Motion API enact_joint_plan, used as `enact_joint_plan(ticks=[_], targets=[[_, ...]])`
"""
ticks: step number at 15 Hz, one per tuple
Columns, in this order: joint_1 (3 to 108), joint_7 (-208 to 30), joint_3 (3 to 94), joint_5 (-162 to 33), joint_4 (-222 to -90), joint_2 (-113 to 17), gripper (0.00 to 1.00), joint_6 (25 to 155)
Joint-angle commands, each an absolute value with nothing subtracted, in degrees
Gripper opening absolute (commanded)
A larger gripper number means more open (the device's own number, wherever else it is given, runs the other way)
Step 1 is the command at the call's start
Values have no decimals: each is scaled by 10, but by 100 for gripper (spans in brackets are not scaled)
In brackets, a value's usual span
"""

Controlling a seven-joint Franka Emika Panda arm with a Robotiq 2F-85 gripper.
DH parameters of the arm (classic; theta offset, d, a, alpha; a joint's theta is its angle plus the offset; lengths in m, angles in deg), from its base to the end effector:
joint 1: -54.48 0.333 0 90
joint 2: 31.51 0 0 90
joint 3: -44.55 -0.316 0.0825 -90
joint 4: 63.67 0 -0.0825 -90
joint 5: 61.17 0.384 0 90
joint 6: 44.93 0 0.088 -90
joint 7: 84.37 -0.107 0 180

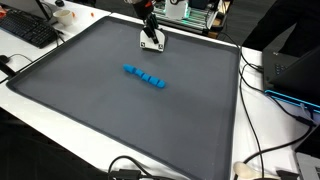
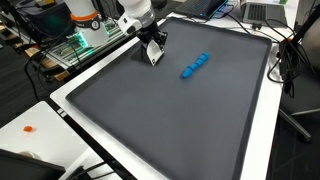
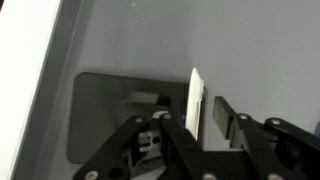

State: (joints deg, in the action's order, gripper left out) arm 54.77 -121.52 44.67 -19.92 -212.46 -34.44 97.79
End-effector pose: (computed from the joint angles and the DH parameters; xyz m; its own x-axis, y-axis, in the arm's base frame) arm 0.4222 -0.0022 0.2252 0.3006 -0.8714 -0.3878 -0.9534 -0.2853 -0.0980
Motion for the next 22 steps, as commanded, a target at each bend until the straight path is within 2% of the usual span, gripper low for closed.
enact_joint_plan(ticks=[1, 4, 5, 22], targets=[[545, -1214, 449, -194, -2133, -337, 74, 977], [545, -1216, 451, -197, -2134, -326, 96, 976], [544, -1215, 451, -195, -2134, -323, 100, 975], [532, -1265, 457, -229, -2142, -266, 100, 966]])
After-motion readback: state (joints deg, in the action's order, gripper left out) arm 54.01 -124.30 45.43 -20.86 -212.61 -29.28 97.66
